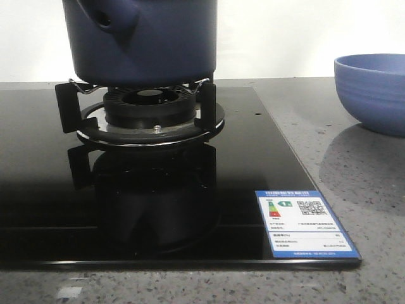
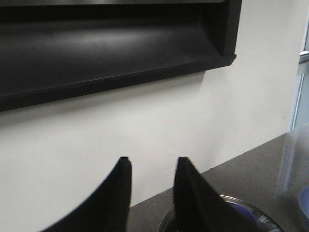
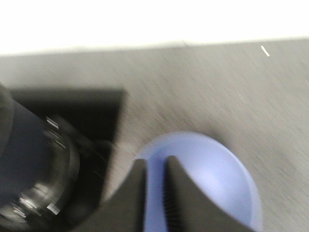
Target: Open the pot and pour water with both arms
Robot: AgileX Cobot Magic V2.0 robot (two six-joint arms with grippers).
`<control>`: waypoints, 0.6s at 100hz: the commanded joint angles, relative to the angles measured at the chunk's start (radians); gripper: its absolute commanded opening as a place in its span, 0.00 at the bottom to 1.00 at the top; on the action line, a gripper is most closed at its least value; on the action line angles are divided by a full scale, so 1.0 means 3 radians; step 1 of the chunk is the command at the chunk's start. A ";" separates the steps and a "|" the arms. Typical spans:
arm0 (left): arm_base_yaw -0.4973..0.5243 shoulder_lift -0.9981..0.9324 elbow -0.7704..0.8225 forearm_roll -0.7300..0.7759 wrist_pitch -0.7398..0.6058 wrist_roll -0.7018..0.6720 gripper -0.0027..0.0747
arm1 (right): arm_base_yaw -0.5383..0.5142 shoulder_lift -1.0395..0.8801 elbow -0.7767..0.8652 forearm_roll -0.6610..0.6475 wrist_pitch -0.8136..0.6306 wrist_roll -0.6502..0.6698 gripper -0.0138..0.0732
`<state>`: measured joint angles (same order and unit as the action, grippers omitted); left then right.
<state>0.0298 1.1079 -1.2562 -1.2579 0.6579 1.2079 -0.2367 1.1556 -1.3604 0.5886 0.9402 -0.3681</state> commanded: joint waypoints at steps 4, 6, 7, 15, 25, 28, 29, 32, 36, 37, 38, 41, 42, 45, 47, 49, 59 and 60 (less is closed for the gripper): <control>0.0152 -0.0224 0.0011 -0.0107 0.0026 -0.0146 0.01 | 0.0019 -0.0327 0.0260 0.0675 -0.0745 -0.0399 0.09; 0.0170 -0.0265 0.0053 -0.0107 0.0003 -0.0146 0.01 | 0.0043 -0.0385 0.0342 0.0732 -0.0849 -0.0478 0.09; 0.0175 -0.0294 0.0069 -0.0107 -0.0015 -0.0146 0.01 | 0.0050 -0.0426 0.0369 0.0746 -0.0887 -0.0506 0.09; 0.0195 -0.0495 0.0328 -0.0107 -0.0308 -0.0146 0.01 | 0.0160 -0.0682 0.0739 0.0809 -0.1340 -0.0837 0.09; 0.0195 -0.0848 0.0775 -0.0107 -0.0870 -0.0089 0.01 | 0.0268 -0.1062 0.1232 0.0809 -0.1806 -0.1141 0.09; 0.0189 -0.0992 0.0918 -0.0107 -0.1027 -0.0063 0.01 | 0.0289 -0.1210 0.1379 0.0809 -0.1901 -0.1230 0.09; 0.0184 -0.1020 0.0993 -0.0107 -0.1052 -0.0036 0.01 | 0.0294 -0.1240 0.1453 0.0809 -0.1939 -0.1269 0.09; 0.0169 -0.1133 0.1143 -0.0107 -0.1149 0.0021 0.01 | 0.0304 -0.1364 0.1599 0.0809 -0.2011 -0.1338 0.09; 0.0130 -0.1304 0.1372 -0.0107 -0.1270 0.0089 0.01 | 0.0310 -0.1548 0.1823 0.0809 -0.2093 -0.1418 0.09; 0.0111 -0.1332 0.1411 -0.0107 -0.1294 0.0100 0.01 | 0.0310 -0.1579 0.1860 0.0809 -0.2102 -0.1426 0.09; 0.0099 -0.1388 0.1489 -0.0107 -0.1339 0.0122 0.01 | 0.0310 -0.1644 0.1932 0.0809 -0.2120 -0.1435 0.09; 0.0048 -0.1502 0.1649 -0.0114 -0.1421 0.0181 0.01 | 0.0310 -0.1771 0.2081 0.0809 -0.2154 -0.1488 0.09; 0.0020 -0.1559 0.1688 -0.0114 -0.1463 0.0193 0.01 | 0.0310 -0.1835 0.2118 0.0809 -0.2160 -0.1499 0.09; -0.0039 -0.1668 0.1882 -0.0114 -0.1523 0.0256 0.01 | 0.0310 -0.1967 0.2302 0.0809 -0.2198 -0.1527 0.09; -0.0082 -0.1751 0.1993 -0.0114 -0.1556 0.0280 0.01 | 0.0310 -0.2064 0.2412 0.0809 -0.2224 -0.1533 0.09; -0.0123 -0.1832 0.2066 -0.0114 -0.1582 0.0317 0.01 | 0.0310 -0.2162 0.2485 0.0809 -0.2244 -0.1533 0.09; -0.0261 -0.2208 0.2553 -0.0114 -0.1653 0.0343 0.01 | 0.0310 -0.2611 0.3000 0.0809 -0.2363 -0.1533 0.09; -0.0273 -0.2235 0.2581 -0.0114 -0.1652 0.0343 0.01 | 0.0310 -0.2643 0.3030 0.0809 -0.2370 -0.1533 0.09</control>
<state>-0.0195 0.5100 -0.5433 -1.2634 0.2129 1.2961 -0.1450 0.4519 -0.5290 0.8094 0.3215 -0.8102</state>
